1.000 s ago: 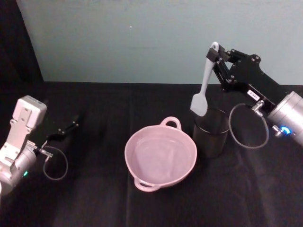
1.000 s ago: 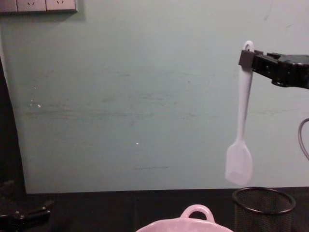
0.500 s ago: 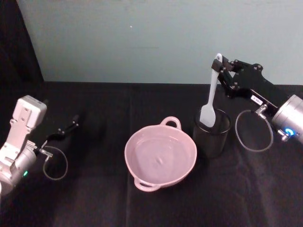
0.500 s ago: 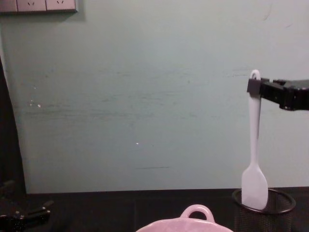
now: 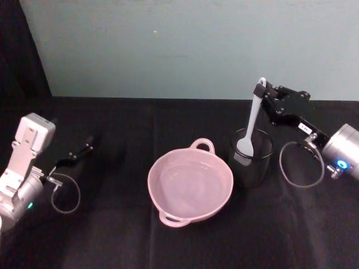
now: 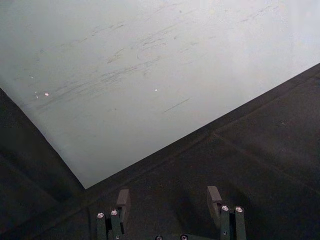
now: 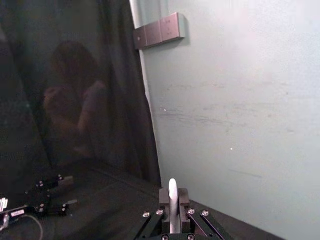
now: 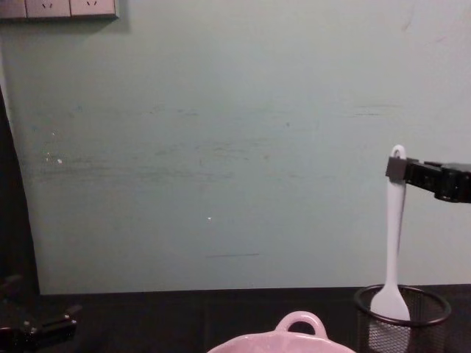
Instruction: Use the one hand to pick up the spoon and stir the clear water in the bowl.
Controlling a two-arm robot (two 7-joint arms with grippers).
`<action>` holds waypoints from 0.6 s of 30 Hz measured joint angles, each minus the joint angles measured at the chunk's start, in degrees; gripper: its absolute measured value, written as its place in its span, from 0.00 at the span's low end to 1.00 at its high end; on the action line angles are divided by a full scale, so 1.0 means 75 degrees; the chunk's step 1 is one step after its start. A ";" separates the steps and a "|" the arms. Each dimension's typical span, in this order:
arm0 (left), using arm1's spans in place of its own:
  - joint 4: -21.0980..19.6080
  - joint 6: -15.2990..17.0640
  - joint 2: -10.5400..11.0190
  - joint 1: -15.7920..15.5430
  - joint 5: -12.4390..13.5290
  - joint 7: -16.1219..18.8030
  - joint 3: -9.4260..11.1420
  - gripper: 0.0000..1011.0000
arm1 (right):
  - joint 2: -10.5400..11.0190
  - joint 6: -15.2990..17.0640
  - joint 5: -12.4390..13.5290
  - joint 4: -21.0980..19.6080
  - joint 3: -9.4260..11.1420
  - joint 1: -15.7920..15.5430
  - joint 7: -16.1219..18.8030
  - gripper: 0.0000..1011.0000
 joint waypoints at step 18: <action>0.0000 0.0000 0.0000 0.0000 0.0000 0.0000 0.0000 0.99 | -0.0029 0.0127 0.0950 0.0731 0.0001 0.0056 0.0298 0.11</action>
